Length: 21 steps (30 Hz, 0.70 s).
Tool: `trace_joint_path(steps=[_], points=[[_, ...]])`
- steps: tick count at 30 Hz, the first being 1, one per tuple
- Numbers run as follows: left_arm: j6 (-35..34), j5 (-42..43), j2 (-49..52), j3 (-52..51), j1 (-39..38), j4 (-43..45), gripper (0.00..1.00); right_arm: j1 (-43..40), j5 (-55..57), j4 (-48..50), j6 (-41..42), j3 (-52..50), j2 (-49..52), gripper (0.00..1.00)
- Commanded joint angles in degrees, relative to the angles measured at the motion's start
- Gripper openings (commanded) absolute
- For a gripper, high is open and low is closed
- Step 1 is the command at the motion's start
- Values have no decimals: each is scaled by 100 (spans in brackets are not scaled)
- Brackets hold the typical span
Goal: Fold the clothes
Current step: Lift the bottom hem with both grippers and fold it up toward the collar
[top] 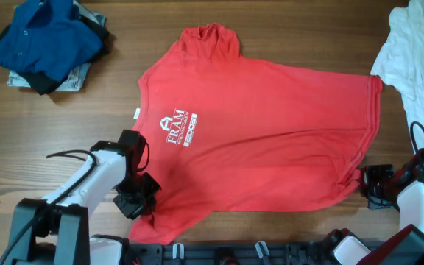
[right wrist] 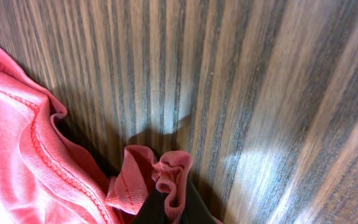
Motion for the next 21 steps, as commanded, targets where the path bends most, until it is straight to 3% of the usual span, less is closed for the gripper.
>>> trace_joint_path(steps=[1, 6, 10, 14, 21], points=[[282, -146, -387, 586, -11, -160, 4, -15, -103, -219, -286, 319, -278, 4], [297, -146, -914, 767, -11, 315, 4, -15, 299, -1058, -278, 918, -942, 4], [310, -149, -942, 767, -9, 1716, 4, -15, 981, -1746, 199, 946, -1108, 4], [308, -151, -942, 767, -9, 2815, 4, -15, 977, -1836, 197, 946, -1108, 4], [308, -848, -848, 767, -11, 3335, 4, -15, 979, -1445, 332, 942, -1102, 5]])
